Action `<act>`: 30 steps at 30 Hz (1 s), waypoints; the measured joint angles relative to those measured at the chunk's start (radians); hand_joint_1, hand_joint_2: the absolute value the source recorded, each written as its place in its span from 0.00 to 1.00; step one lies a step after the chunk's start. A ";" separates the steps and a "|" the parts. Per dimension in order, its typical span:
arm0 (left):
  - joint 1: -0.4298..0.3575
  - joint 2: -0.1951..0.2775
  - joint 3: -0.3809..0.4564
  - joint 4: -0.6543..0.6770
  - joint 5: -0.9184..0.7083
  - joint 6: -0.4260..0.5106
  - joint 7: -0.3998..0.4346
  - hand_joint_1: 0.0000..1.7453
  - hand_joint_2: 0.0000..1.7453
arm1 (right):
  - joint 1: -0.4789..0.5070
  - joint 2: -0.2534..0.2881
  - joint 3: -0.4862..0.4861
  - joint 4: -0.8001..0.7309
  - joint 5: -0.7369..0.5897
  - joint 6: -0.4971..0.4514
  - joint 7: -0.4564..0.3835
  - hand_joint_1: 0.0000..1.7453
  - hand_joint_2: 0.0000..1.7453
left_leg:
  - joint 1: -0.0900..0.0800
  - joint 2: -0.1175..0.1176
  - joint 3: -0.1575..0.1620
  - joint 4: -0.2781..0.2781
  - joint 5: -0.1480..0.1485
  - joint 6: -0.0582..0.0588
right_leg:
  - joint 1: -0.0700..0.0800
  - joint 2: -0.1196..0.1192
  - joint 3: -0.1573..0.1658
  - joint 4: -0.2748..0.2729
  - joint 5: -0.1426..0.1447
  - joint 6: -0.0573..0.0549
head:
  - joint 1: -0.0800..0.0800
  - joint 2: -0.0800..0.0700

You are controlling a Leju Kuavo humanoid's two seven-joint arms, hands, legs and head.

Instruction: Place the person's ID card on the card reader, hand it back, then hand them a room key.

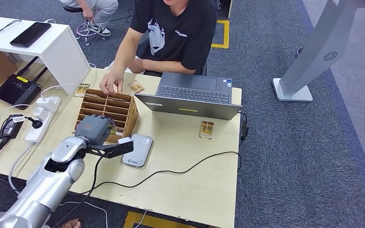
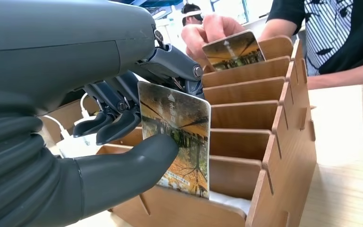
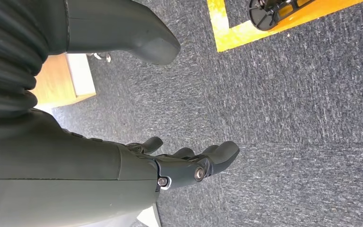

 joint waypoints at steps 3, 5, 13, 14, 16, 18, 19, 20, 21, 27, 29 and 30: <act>-0.017 0.000 0.000 0.000 -0.001 0.008 0.008 1.00 1.00 | 0.000 0.000 0.000 0.000 0.004 0.000 0.000 0.00 1.00 | 0.000 0.000 0.000 0.000 0.000 0.000 | 0.000 0.000 0.000 0.000 0.000 0.000 | 0.000 0.000; -0.040 0.000 0.000 -0.001 0.007 0.011 0.014 1.00 1.00 | 0.000 0.000 0.000 0.000 0.006 0.000 0.000 0.00 1.00 | 0.000 0.000 0.000 0.000 0.000 0.000 | 0.000 0.000 0.000 0.000 0.000 0.000 | 0.000 0.000; -0.099 0.001 0.001 -0.007 0.028 0.013 0.020 1.00 1.00 | 0.000 -0.001 0.000 0.000 0.007 0.001 0.000 0.00 1.00 | 0.000 0.000 0.000 0.000 0.000 0.000 | 0.000 0.000 0.000 0.000 0.000 0.000 | 0.000 0.000; -0.104 0.001 0.004 -0.011 0.040 0.015 0.021 1.00 1.00 | 0.000 -0.001 0.000 0.000 0.008 0.001 0.000 0.00 1.00 | 0.000 0.000 0.000 0.000 0.000 0.000 | 0.000 0.000 0.000 0.000 0.000 0.000 | 0.000 0.000; -0.128 0.006 0.016 -0.025 0.073 0.011 0.028 1.00 1.00 | 0.000 -0.002 0.000 0.000 0.011 0.002 0.000 0.00 1.00 | 0.001 -0.001 0.000 0.000 0.001 0.000 | 0.001 -0.001 0.000 0.000 0.000 0.000 | 0.000 0.000; -0.170 0.014 0.032 -0.040 0.096 -0.008 0.038 1.00 1.00 | 0.000 -0.003 0.000 0.000 0.014 0.002 0.000 0.00 1.00 | 0.001 -0.001 -0.001 0.000 0.001 0.000 | 0.001 -0.001 0.000 0.000 0.000 0.000 | 0.000 0.000; -0.193 0.018 0.040 -0.046 0.101 -0.018 0.043 1.00 1.00 | 0.000 -0.003 0.000 0.000 0.016 0.003 0.000 0.00 1.00 | 0.001 -0.001 -0.001 0.000 0.001 -0.001 | 0.001 -0.001 0.000 0.000 0.000 0.000 | 0.000 0.000; -0.217 0.022 0.047 -0.050 0.104 -0.026 0.049 1.00 1.00 | 0.000 -0.004 0.000 0.000 0.017 0.003 0.000 0.00 1.00 | 0.001 0.000 0.000 0.000 0.001 -0.001 | 0.001 0.000 0.000 0.000 0.000 0.000 | 0.000 0.000; -0.239 0.026 0.054 -0.053 0.106 -0.032 0.054 1.00 1.00 | 0.000 -0.004 0.000 0.000 0.019 0.004 0.000 0.00 1.00 | 0.001 0.000 0.000 0.000 0.001 -0.001 | 0.001 0.000 0.000 0.000 0.000 0.000 | 0.000 0.000; -0.337 0.035 0.092 -0.054 0.125 -0.034 0.074 1.00 1.00 | 0.000 -0.009 0.000 0.000 0.032 0.009 0.001 0.00 1.00 | 0.001 0.000 0.000 0.000 0.001 -0.001 | 0.001 0.000 0.000 0.001 0.000 0.000 | 0.000 0.000; -0.354 0.035 0.099 -0.054 0.125 -0.029 0.079 1.00 1.00 | 0.000 -0.011 0.000 0.000 0.038 0.009 0.004 0.00 1.00 | 0.001 0.000 0.000 0.000 0.001 -0.001 | 0.001 0.000 0.000 0.001 0.000 0.000 | 0.000 0.000; -0.362 0.035 0.102 -0.053 0.122 -0.025 0.085 1.00 1.00 | 0.000 -0.012 0.000 0.000 0.042 0.009 0.005 0.00 1.00 | 0.001 0.000 0.000 0.000 0.001 -0.001 | 0.001 0.000 0.000 0.001 0.000 0.000 | 0.000 0.000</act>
